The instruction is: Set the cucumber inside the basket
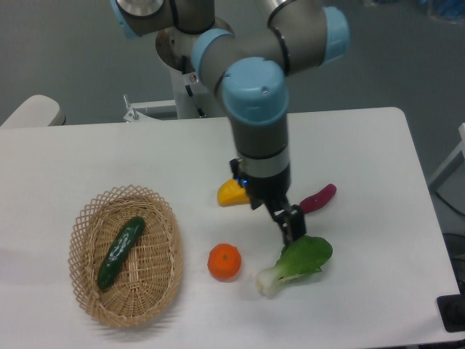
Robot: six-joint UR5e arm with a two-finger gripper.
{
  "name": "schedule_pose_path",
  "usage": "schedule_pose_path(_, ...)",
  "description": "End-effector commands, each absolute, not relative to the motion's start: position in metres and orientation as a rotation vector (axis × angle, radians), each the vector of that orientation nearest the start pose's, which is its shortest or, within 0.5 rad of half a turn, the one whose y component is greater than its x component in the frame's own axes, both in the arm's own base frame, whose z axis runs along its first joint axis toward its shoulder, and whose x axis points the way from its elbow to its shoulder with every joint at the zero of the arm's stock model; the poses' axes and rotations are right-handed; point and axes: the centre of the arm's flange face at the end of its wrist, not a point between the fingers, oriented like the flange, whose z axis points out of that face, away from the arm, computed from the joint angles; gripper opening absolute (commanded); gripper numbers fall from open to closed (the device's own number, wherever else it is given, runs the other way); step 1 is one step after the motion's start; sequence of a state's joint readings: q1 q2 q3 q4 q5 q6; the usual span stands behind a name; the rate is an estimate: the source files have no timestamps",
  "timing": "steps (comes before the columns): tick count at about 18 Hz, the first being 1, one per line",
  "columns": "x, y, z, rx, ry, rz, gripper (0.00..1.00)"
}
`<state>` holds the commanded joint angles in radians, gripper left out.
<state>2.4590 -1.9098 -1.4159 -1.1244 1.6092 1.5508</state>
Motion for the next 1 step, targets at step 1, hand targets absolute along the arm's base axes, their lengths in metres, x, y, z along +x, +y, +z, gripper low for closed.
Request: schedule_pose_path(1, -0.4240, 0.5079, 0.4205, -2.900, 0.980, 0.396, 1.00)
